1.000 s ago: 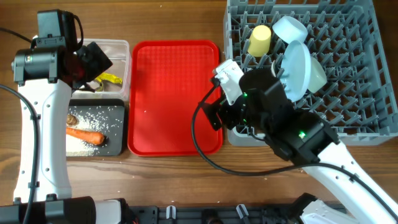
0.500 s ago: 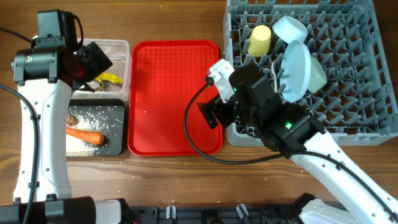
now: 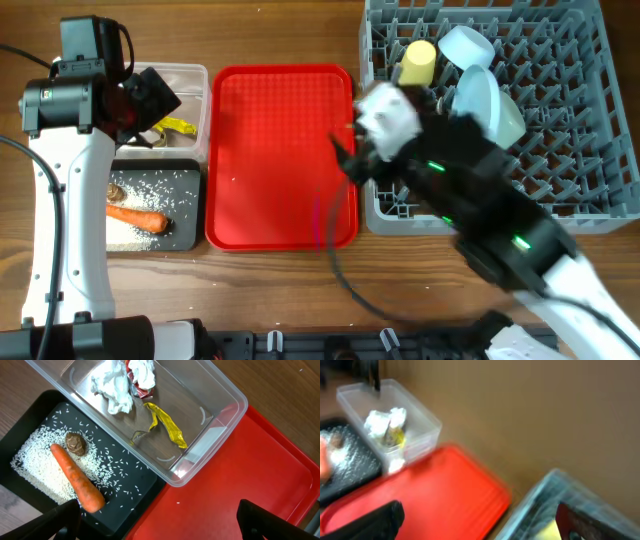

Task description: Sort waste into correct bins and load items into the dishwasher rack

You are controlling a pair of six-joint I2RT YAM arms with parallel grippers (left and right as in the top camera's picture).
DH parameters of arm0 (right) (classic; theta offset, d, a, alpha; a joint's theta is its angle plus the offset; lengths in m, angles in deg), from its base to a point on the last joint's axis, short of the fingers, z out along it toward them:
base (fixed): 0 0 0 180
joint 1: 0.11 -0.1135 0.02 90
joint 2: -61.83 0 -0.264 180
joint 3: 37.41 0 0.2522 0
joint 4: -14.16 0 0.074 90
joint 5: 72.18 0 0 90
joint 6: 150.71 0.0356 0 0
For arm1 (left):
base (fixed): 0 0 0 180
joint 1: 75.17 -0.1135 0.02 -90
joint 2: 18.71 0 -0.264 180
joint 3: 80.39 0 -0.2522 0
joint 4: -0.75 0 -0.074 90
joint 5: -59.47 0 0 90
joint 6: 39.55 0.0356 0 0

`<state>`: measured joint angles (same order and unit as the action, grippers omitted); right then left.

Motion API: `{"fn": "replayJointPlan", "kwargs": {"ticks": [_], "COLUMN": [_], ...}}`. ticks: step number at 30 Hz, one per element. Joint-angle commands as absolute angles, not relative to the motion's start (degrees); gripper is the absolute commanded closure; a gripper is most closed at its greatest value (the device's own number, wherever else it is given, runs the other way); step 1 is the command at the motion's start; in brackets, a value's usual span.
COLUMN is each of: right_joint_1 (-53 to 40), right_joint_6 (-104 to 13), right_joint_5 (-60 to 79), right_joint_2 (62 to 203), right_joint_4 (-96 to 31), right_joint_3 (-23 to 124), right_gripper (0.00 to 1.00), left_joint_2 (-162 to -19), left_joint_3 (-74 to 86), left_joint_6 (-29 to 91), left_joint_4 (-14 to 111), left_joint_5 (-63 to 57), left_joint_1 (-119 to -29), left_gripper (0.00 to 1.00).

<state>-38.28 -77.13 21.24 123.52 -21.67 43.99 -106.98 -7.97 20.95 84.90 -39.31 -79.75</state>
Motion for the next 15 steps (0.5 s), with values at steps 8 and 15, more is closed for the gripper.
{"fn": "replayJointPlan", "kwargs": {"ticks": [8,15], "right_joint_1": [-23.88,-19.88], "right_joint_6": [-67.52,-63.30], "right_joint_5": [11.30,11.97], "right_joint_2": [96.57,79.92], "right_joint_4": [-19.79,-12.55], "right_joint_3": [38.59,19.86], "right_gripper": [0.00,0.00], "left_joint_2": [-106.47,-106.47], "left_joint_3": [-8.67,-8.67], "left_joint_6": [19.97,19.97], "left_joint_4": [84.82,84.82], "left_joint_5": [-40.05,-40.05], "left_joint_1": [-79.94,-79.94], "left_gripper": [0.00,0.00]}}
